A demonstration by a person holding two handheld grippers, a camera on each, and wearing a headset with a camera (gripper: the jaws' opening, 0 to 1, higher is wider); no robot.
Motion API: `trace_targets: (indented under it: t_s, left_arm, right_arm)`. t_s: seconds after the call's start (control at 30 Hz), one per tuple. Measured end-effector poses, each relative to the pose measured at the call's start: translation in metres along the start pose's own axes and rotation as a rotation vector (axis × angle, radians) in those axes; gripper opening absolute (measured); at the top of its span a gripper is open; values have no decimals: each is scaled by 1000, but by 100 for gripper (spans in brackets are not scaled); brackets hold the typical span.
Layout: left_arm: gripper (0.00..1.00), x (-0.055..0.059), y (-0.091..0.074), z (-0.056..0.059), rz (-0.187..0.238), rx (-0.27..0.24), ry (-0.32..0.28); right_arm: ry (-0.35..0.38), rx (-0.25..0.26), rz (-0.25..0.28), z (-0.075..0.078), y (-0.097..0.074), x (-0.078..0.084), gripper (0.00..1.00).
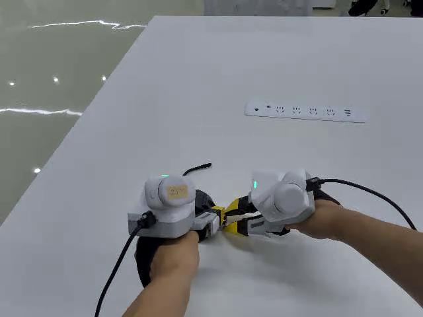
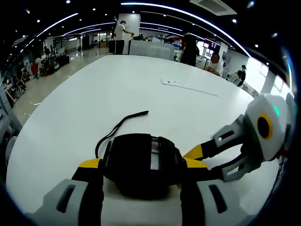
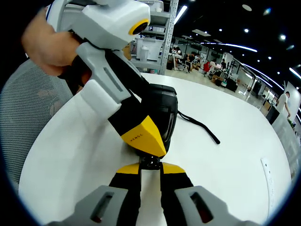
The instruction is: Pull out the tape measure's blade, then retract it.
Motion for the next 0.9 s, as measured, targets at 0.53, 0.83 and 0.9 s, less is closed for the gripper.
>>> trace_targets:
  t_s: [0.53,0.83,0.9]
  left_arm:
    - [60,0,-1,0,-9,1,-9]
    - [61,0,2,-1,-5,-3,-11]
    - [62,0,-5,1,-6,0,-11]
  right_arm:
    - [-15,-15,2,1,0,-7,12]
    - [4,-11,15,2,1,-5,12]
    - [11,-14,17,3,2,-5,13]
Point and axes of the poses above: the centre of the closed fingertips' face, and the gripper's own axes: y roughly forward along the fingers, z roughly to its right, x roughly out of its underside, the point moved 4 cm from there along -y, roughly backward along the fingers, and after that the axes turned 15 degrees about -x, right-handed, at the moved point
